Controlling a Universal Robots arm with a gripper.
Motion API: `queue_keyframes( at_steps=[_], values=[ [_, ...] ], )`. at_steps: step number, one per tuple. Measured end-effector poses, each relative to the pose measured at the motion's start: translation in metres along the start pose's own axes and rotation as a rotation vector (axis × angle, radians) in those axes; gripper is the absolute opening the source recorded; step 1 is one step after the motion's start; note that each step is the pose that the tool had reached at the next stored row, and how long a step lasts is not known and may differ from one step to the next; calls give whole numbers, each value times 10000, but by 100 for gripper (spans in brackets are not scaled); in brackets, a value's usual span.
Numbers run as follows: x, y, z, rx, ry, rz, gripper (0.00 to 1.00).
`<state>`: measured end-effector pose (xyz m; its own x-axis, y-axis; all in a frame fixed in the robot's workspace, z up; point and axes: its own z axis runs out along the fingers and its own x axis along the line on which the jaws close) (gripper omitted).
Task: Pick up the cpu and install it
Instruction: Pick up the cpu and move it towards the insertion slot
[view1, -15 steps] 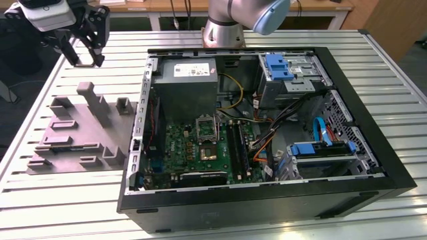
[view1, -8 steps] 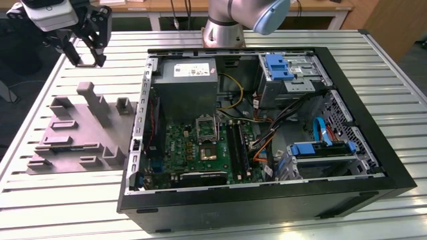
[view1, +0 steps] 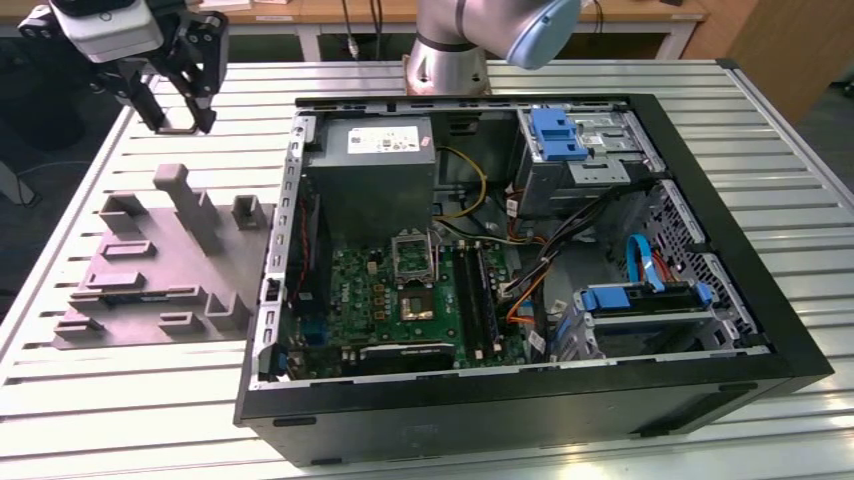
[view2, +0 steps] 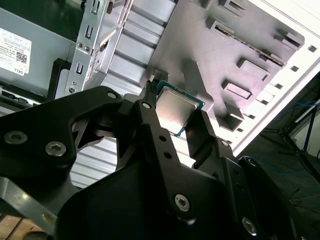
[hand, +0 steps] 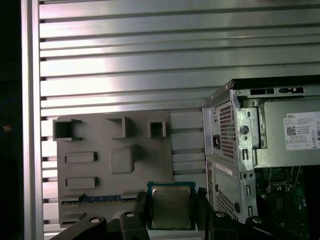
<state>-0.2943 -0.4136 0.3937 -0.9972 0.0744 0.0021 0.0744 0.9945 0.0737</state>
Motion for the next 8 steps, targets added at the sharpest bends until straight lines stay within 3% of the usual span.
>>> queue_keyframes(
  at_steps=[4, 8],
  values=[
    [-89, 6, 2, -1, -1, 0, 48],
    [-269, 20, 5, 1, 0, 0, 48]
  ],
)
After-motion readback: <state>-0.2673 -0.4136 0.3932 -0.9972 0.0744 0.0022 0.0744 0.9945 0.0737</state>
